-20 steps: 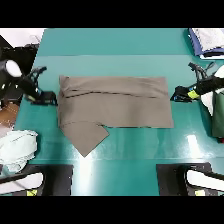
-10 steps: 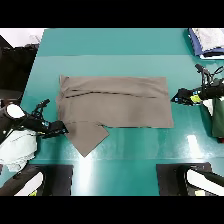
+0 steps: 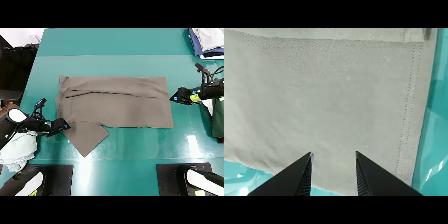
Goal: Fold the shirts.
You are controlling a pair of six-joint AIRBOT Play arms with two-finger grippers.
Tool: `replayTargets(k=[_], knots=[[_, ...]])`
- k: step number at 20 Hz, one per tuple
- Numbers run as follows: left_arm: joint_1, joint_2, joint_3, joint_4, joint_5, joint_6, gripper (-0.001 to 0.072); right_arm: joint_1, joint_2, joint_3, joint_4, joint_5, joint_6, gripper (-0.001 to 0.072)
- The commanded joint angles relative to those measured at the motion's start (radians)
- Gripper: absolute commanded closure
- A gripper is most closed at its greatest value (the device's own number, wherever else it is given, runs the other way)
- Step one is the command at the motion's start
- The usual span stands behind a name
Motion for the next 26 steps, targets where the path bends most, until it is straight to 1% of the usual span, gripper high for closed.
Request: replayTargets(k=[1,5,9,12,13,14,15,16,17,19,20,22,23,24,25,26], knots=[[-0.001,0.001,-0.002,-0.001,-0.023,-0.001,0.0103,0.000,0.001,-0.001,0.005,0.001,0.000,0.0406],[-0.001,0.001,-0.003,0.029,-0.078,0.005,0.0103,0.000,0.001,-0.001,0.005,0.001,0.000,0.0406],[-0.001,0.001,-0.073,-0.060,0.011,0.006,0.0103,0.000,0.001,-0.001,0.005,0.000,0.000,0.0406],[-0.001,0.001,-0.086,-0.074,0.076,0.003,0.0104,0.000,0.001,-0.001,0.005,0.002,0.000,0.0407],[-0.001,0.001,-0.086,-0.090,0.085,0.003,0.0151,0.000,0.001,-0.001,0.005,0.010,0.000,0.0406],[-0.001,0.001,-0.086,-0.104,0.087,0.007,0.0427,-0.001,0.001,-0.001,0.004,0.027,0.000,0.0407],[-0.001,0.001,-0.086,-0.107,0.084,0.007,0.0638,-0.002,0.001,-0.001,-0.003,0.047,-0.001,0.0407],[-0.001,0.001,-0.086,-0.107,0.077,0.010,0.0681,-0.003,0.001,-0.001,-0.009,0.072,-0.019,0.0407],[-0.001,0.001,-0.082,-0.106,0.060,0.019,0.0681,-0.009,0.001,-0.001,-0.028,0.109,-0.026,0.0407],[-0.001,0.002,-0.055,-0.101,-0.004,0.072,0.0682,-0.030,0.002,-0.008,-0.097,0.178,-0.026,0.0406],[-0.001,0.002,-0.033,-0.101,-0.040,0.094,0.0682,-0.050,0.012,-0.031,-0.128,0.190,-0.026,0.0406],[-0.001,0.002,0.005,-0.102,-0.087,0.136,0.0682,-0.113,0.039,-0.119,-0.133,0.172,-0.026,0.0405],[-0.001,0.002,0.018,-0.103,-0.089,0.138,0.0682,-0.146,0.048,-0.172,-0.133,0.152,-0.026,0.0392],[-0.001,0.002,0.028,-0.103,-0.085,0.138,0.0682,-0.177,0.048,-0.222,-0.126,0.132,-0.026,0.0341],[-0.001,0.002,0.031,-0.105,-0.084,0.138,0.0682,-0.194,0.041,-0.264,-0.103,0.111,-0.035,0.0324],[-0.001,0.002,0.030,-0.106,-0.085,0.138,0.0682,-0.203,0.025,-0.303,-0.057,0.091,-0.068,0.0324]])
